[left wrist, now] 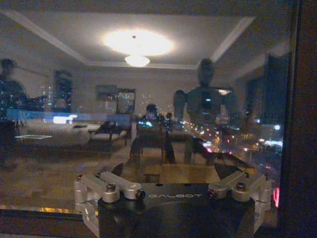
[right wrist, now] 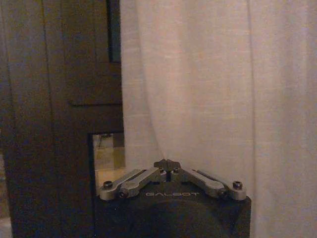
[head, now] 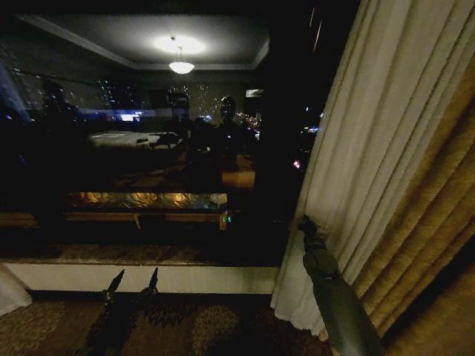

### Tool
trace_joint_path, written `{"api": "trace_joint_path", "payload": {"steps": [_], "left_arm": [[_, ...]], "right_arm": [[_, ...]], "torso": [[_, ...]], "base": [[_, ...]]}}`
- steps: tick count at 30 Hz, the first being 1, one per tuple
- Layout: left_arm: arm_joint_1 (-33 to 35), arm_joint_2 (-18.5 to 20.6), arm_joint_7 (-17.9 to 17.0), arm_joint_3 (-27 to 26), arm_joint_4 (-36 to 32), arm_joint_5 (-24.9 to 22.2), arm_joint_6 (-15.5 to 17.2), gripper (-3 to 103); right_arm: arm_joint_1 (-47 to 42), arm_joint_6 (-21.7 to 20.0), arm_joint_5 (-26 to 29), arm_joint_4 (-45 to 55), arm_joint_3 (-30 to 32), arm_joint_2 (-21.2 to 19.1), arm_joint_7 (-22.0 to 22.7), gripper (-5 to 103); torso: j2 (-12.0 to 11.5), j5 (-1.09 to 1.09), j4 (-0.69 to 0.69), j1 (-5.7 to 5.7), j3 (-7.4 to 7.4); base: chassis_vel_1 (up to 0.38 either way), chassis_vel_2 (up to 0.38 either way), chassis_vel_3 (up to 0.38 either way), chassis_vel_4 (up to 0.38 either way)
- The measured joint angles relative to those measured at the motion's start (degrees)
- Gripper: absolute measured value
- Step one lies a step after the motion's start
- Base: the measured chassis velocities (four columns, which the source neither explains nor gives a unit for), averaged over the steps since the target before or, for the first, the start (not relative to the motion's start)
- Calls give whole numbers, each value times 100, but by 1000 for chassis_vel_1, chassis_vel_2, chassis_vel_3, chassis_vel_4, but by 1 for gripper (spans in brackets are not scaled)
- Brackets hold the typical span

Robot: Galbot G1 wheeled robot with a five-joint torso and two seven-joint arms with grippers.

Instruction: Open the curtains by pulling them apart, changing their state from closed to fully open.

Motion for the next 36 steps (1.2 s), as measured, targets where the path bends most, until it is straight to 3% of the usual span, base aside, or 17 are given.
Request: {"api": "trace_joint_path", "payload": {"steps": [21,36], "left_arm": [[-32,-2,3,12,-12,19,-1,100],[-5,0,3,9,-5,17,-33,100]], "right_arm": [[-134,25,-13,102,47,-88,-117,0],[-60,43,-14,-23,127,-104,23,0]], "torso": [[0,3,-1,-1,0],[0,1,0,-1,0]], "base": [[-134,-122,129,127],[-2,-1,6,2]]}}
